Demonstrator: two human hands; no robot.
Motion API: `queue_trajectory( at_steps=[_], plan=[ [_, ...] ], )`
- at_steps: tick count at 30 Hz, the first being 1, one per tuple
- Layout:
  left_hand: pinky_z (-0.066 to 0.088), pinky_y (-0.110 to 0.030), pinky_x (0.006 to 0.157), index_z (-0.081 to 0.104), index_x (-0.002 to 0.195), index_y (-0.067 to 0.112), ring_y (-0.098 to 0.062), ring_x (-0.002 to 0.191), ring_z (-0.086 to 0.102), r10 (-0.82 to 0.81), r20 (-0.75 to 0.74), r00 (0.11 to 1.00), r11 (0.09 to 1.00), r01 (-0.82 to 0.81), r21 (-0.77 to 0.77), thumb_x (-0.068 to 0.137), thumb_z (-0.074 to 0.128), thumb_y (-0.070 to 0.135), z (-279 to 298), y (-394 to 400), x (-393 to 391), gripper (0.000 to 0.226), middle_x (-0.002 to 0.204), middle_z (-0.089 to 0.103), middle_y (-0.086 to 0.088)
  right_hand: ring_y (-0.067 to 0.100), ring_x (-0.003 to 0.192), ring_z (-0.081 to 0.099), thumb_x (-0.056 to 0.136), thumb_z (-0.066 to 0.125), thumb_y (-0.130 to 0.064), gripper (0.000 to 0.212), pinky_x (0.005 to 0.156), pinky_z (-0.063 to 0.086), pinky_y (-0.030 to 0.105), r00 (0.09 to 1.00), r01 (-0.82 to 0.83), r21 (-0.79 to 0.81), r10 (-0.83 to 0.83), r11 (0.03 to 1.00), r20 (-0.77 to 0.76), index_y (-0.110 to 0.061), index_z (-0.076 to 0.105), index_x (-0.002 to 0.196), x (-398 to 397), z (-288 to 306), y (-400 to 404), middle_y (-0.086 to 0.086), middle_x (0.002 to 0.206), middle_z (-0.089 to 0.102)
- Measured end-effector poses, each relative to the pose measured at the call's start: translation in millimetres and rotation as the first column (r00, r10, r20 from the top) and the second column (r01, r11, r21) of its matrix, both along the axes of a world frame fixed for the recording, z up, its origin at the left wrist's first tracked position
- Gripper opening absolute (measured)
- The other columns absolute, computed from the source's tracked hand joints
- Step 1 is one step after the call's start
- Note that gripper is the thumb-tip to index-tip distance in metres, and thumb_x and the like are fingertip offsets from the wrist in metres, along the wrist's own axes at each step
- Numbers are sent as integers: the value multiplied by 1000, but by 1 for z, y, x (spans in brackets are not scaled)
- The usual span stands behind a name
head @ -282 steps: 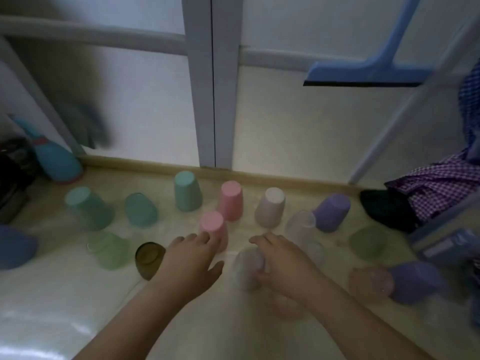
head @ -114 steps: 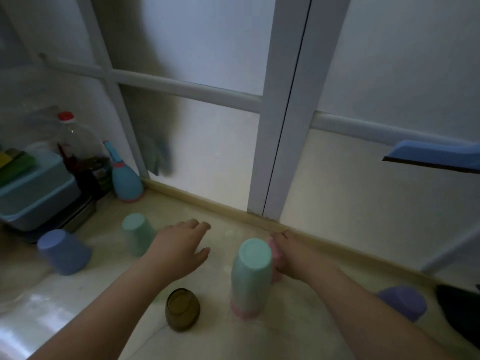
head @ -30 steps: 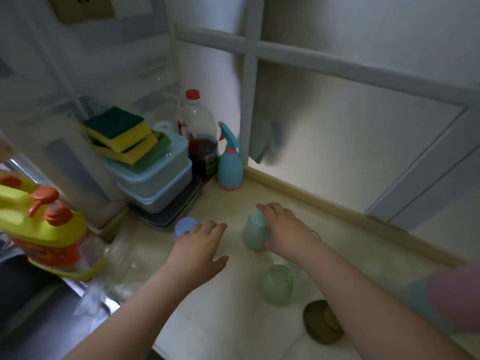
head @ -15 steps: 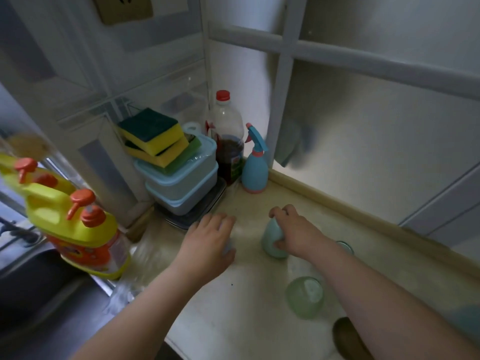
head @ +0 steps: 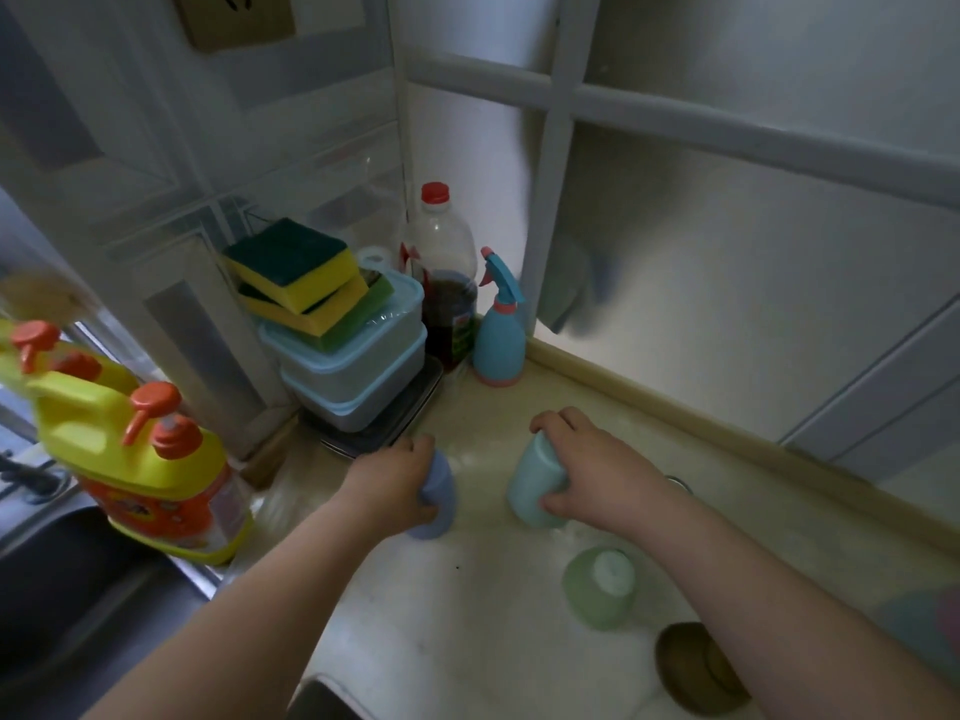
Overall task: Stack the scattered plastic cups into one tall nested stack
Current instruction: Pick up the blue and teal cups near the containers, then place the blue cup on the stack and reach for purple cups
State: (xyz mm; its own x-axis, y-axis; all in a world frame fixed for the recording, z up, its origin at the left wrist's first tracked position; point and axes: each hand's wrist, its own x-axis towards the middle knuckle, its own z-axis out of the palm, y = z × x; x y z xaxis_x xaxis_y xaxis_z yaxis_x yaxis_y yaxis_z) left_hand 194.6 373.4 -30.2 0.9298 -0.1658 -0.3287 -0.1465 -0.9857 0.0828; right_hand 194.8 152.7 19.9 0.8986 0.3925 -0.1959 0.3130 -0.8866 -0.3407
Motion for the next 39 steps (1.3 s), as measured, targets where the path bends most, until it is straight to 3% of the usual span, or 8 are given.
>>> queue_trajectory(
  at_steps=[9,14,24,28,32,35,39],
  plan=[
    [41,-31,66,39,117,19,-24,94,59,-155,281,947,988,144,58,71,63,42,98,-56,-24,57,108,57,-3,26,100,56,66,73,-30,67,82,50,40,993,-14,-28,18,1000,118,-21,40,123,-37,80,-41,2,119,46],
    [47,-34,68,41,107,20,-25,87,61,-238,421,875,970,237,55,64,63,43,154,-117,-56,53,101,59,-1,25,96,56,67,73,-31,64,76,47,35,978,14,-63,0,998,208,-24,39,121,-85,140,-95,1,114,48],
    [50,-36,70,41,112,20,-26,86,60,-356,478,803,920,390,31,67,64,47,220,-237,-107,58,103,61,-4,17,97,49,69,77,-35,66,78,43,32,948,192,-101,-157,976,278,-29,40,123,-165,238,-236,-2,121,52],
    [50,-36,73,34,127,25,-24,92,59,-370,512,775,909,417,25,70,63,51,226,-270,-118,69,111,60,-3,18,96,50,68,78,-37,68,76,44,32,940,246,-73,-219,967,261,-28,40,124,-171,232,-266,-1,123,51],
    [41,-31,75,14,142,29,-24,105,55,-321,536,781,912,407,-48,75,61,49,227,-287,-122,85,125,53,-3,19,97,49,69,78,-31,68,77,43,31,954,234,-62,-216,970,207,-23,40,125,-167,202,-270,3,123,50],
    [41,-29,75,1,144,30,-26,103,54,-310,531,789,895,430,-116,79,59,46,228,-292,-127,88,128,48,-8,25,101,53,70,77,-27,65,78,47,33,960,250,-67,-238,966,148,-19,41,123,-162,177,-265,6,122,49],
    [45,-32,80,7,142,26,-28,106,56,-271,539,797,873,440,-211,79,62,43,233,-291,-129,85,135,47,-10,28,103,55,71,76,-27,66,83,51,38,952,299,-76,-293,951,84,-16,38,124,-157,153,-264,9,123,45]
  ],
)
